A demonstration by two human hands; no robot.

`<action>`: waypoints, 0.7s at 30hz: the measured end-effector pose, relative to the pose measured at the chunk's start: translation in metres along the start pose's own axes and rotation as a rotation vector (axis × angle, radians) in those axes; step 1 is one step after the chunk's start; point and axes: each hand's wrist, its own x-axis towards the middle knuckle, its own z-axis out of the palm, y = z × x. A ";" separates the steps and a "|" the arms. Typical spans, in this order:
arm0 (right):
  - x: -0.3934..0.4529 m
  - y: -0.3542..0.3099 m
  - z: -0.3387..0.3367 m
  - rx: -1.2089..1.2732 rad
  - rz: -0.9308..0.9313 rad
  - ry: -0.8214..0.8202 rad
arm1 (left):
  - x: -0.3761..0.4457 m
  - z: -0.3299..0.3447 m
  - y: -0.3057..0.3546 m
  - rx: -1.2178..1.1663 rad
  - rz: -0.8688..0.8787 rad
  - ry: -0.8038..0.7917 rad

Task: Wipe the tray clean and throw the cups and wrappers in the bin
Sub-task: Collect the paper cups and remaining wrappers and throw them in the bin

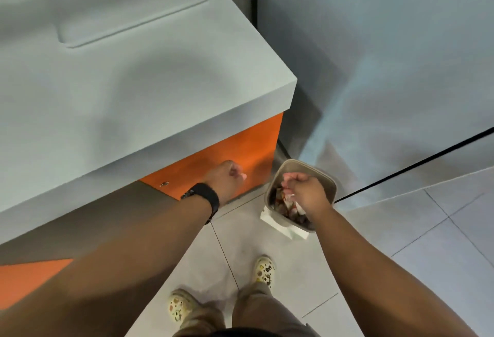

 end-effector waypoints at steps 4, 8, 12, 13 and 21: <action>-0.021 -0.035 0.043 -0.038 -0.102 -0.059 | -0.029 -0.043 -0.024 0.046 0.047 0.049; -0.044 -0.070 0.090 -0.127 -0.171 -0.155 | -0.059 -0.086 -0.047 0.006 0.075 0.106; -0.078 -0.099 0.145 -0.196 -0.279 -0.308 | -0.090 -0.136 -0.072 -0.059 0.104 0.180; -0.088 -0.107 0.162 -0.209 -0.313 -0.337 | -0.099 -0.149 -0.081 -0.080 0.104 0.196; -0.169 -0.153 0.287 -0.282 -0.514 -0.553 | -0.169 -0.234 -0.169 -0.254 0.073 0.389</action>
